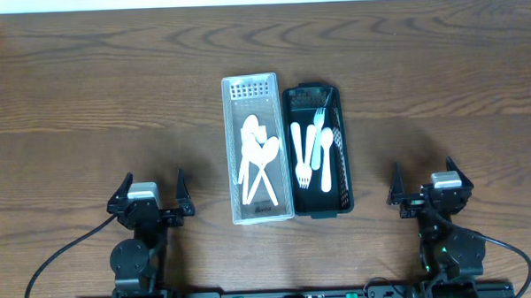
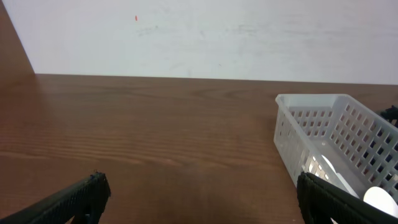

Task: Pack container

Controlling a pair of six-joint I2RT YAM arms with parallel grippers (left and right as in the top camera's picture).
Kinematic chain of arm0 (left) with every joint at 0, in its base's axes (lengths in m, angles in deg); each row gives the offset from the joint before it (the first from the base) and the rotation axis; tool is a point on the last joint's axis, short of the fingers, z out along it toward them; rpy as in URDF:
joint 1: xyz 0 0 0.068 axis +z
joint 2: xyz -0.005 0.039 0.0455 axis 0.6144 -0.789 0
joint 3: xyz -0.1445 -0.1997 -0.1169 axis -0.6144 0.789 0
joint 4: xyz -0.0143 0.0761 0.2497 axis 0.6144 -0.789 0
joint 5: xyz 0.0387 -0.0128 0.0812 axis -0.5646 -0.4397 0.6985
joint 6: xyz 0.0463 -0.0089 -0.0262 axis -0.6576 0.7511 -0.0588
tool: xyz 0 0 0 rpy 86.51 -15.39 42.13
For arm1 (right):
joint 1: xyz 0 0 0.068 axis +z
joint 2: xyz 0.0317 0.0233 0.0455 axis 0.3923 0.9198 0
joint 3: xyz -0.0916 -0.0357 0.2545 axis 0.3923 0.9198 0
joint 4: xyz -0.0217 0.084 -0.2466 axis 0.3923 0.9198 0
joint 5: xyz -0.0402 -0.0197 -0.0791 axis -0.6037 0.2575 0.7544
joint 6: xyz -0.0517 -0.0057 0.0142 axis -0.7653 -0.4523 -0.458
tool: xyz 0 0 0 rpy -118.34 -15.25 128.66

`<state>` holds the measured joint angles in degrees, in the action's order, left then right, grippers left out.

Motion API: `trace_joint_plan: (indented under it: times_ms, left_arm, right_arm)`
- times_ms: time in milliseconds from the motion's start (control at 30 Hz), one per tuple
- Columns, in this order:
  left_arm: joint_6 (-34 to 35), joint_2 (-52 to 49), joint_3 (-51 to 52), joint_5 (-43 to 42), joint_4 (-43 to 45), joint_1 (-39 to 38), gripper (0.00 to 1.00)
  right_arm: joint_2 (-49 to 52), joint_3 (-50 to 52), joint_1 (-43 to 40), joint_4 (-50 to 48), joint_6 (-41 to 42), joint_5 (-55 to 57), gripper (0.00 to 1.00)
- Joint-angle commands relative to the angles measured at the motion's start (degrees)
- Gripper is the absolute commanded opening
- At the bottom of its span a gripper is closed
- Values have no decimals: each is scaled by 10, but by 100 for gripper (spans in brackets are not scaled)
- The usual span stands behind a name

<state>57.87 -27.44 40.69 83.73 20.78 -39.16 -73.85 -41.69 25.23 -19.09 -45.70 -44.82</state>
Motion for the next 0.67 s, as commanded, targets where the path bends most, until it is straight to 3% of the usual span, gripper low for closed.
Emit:
trace_joint_plan:
  times_ms: [0,633]
  left_arm:
    - [-4,-2,9,1,-24,-2,98]
    - [-4,-2,9,1,-24,-2,98]
  right_arm:
    - [-1,1,6,2,-5,-3,99]
    - [-1,1,6,2,-5,-3,99]
